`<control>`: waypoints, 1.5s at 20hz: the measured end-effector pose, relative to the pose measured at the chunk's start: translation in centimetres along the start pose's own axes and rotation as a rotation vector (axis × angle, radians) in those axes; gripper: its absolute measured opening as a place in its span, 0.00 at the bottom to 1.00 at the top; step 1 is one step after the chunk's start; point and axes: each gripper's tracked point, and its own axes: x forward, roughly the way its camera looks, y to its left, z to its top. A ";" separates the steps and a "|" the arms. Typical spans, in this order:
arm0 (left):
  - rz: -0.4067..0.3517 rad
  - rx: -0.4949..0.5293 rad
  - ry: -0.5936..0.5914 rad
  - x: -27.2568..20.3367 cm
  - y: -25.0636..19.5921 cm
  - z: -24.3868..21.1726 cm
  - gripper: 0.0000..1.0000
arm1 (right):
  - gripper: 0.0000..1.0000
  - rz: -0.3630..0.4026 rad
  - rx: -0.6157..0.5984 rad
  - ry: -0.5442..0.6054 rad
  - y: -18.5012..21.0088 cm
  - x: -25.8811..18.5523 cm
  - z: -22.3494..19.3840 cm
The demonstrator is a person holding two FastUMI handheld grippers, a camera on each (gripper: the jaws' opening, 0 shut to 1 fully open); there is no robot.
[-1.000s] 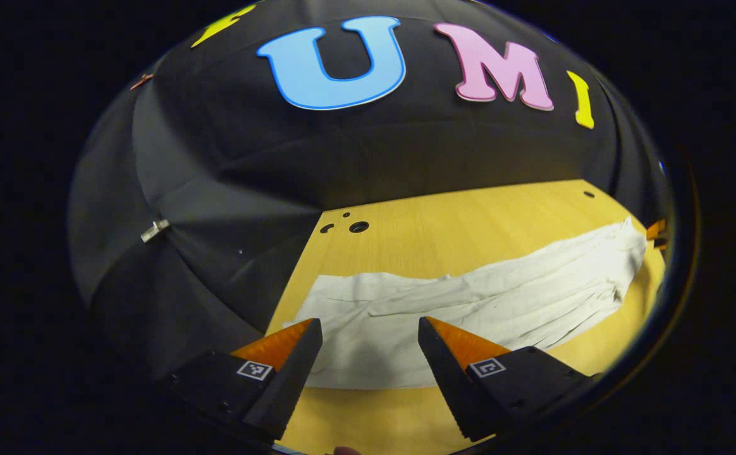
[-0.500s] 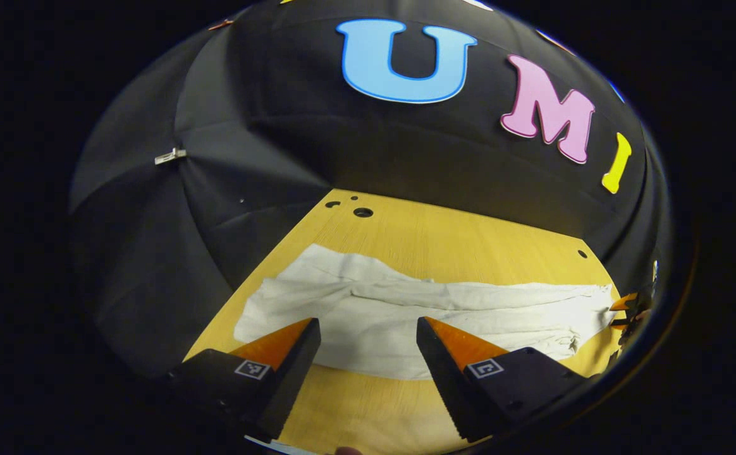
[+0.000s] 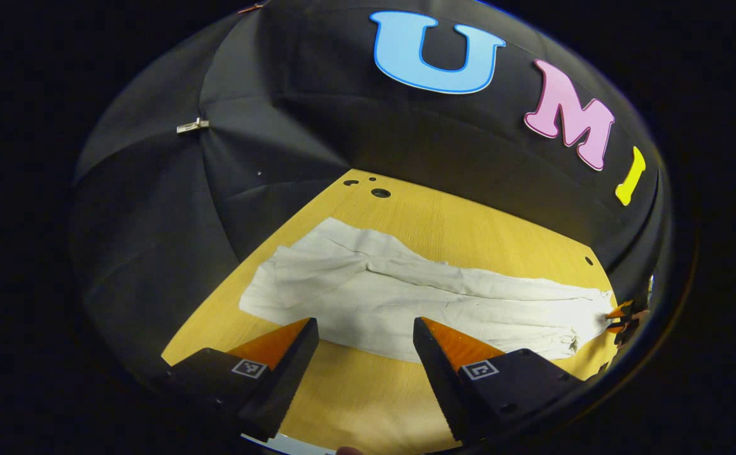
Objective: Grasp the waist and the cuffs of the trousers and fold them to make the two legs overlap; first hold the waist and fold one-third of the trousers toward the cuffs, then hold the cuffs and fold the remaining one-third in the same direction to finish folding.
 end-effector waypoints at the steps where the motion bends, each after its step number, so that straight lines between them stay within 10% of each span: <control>1: -0.009 -0.031 0.010 0.1 -0.1 -0.4 0.92 | 0.29 0.005 0.035 -0.029 0.3 -0.2 0.8; 3: -0.024 -0.100 0.034 0.4 0.0 -1.4 0.96 | 0.08 0.004 0.054 -0.036 0.3 -0.2 0.2; 15: -0.012 -0.492 0.114 5.6 2.8 -4.1 0.96 | 0.08 0.003 -0.047 -0.052 0.3 -0.3 0.1; 24: 0.076 -0.475 0.169 9.7 2.9 -1.6 0.95 | 0.08 0.006 -0.085 -0.051 0.3 -0.3 0.0; 28: 0.184 -0.378 0.211 11.3 3.5 -1.7 0.65 | 0.08 0.007 -0.094 -0.050 0.3 -0.4 0.0; 30: 0.114 -0.386 0.218 12.0 2.4 -1.8 0.43 | 0.08 0.010 -0.095 -0.045 0.3 -0.3 0.1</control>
